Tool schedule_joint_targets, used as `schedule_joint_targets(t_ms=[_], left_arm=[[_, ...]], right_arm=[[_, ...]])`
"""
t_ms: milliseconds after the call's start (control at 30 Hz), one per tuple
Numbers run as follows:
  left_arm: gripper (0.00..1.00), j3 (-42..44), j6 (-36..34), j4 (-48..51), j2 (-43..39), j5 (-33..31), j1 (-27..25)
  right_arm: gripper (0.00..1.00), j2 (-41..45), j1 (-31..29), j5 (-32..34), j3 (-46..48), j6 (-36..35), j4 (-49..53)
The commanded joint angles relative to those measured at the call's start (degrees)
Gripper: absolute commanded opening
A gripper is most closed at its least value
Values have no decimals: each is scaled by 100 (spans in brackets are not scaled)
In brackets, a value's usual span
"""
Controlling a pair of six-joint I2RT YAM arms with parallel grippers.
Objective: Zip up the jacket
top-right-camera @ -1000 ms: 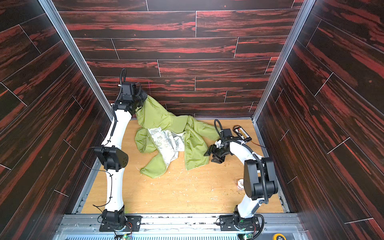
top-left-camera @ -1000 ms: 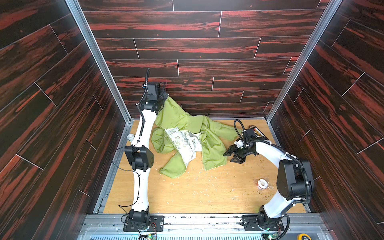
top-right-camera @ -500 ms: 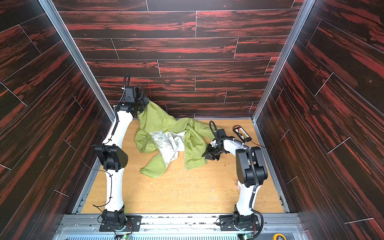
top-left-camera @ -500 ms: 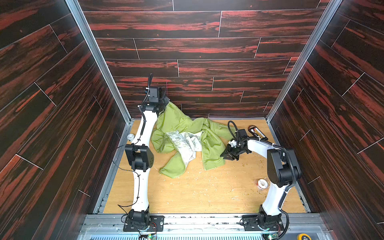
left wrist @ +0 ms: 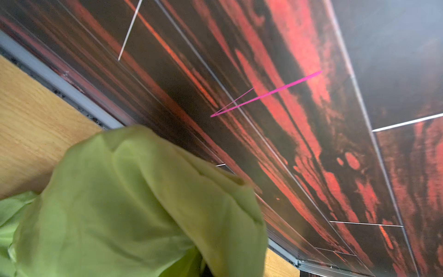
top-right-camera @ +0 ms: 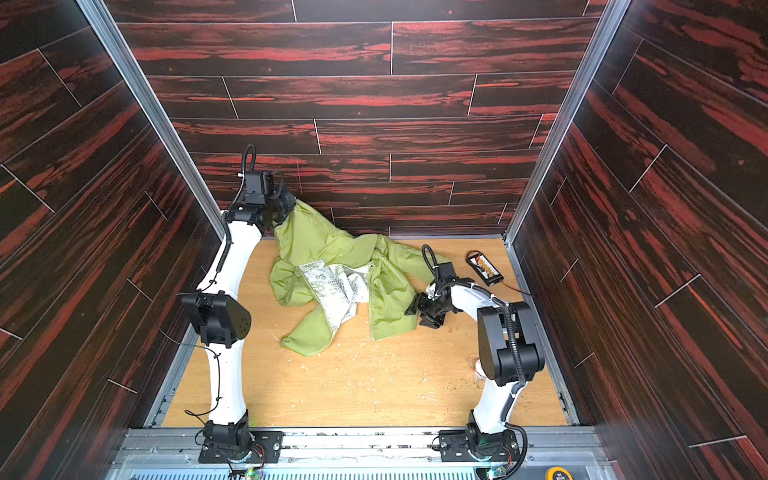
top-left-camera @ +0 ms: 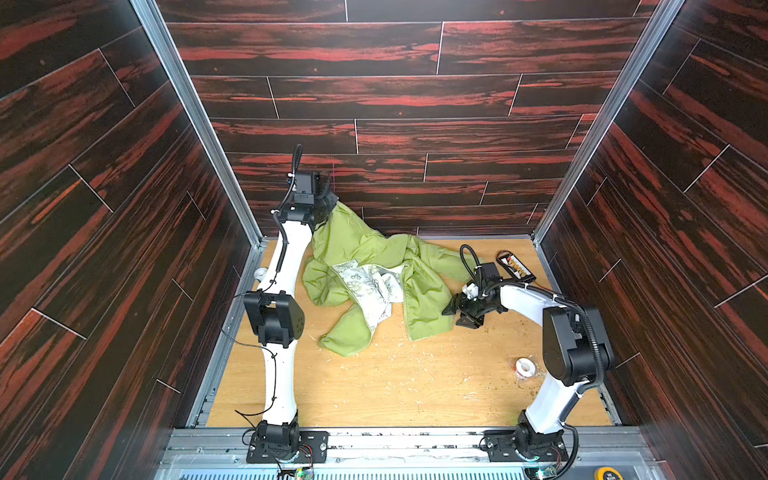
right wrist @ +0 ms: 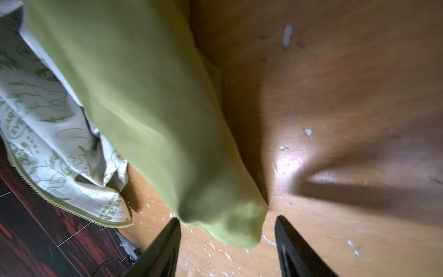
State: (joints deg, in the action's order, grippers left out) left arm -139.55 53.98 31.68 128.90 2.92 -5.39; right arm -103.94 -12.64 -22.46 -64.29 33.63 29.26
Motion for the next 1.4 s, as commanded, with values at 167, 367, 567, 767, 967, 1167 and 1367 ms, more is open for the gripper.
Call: schedule_joint_targets(t_ms=[167,367,567,767,967,1167,1367], left_arm=[[0,11,-19,-118,-406,85,46],[0,6,-88,-57,-432,95,51],[0,-28,-90,-65,-488,105,99],[0,-378,41,-3,-464,87,271],[0,-743,274,84,-352,93,501],[0,-767,571,-71,-237,121,659],[0,-996,1151,-238,258,148,723]], right_arm=[[50,-371,-158,-408,-213,201,-394],[7,25,-156,-375,-379,245,-148],[0,1134,-162,-141,-490,46,560],[0,2223,-144,206,-779,-312,1527],[0,2960,-53,511,-965,-348,2184],[0,3467,43,729,-781,-374,2670],[0,3664,43,691,272,-383,2459]])
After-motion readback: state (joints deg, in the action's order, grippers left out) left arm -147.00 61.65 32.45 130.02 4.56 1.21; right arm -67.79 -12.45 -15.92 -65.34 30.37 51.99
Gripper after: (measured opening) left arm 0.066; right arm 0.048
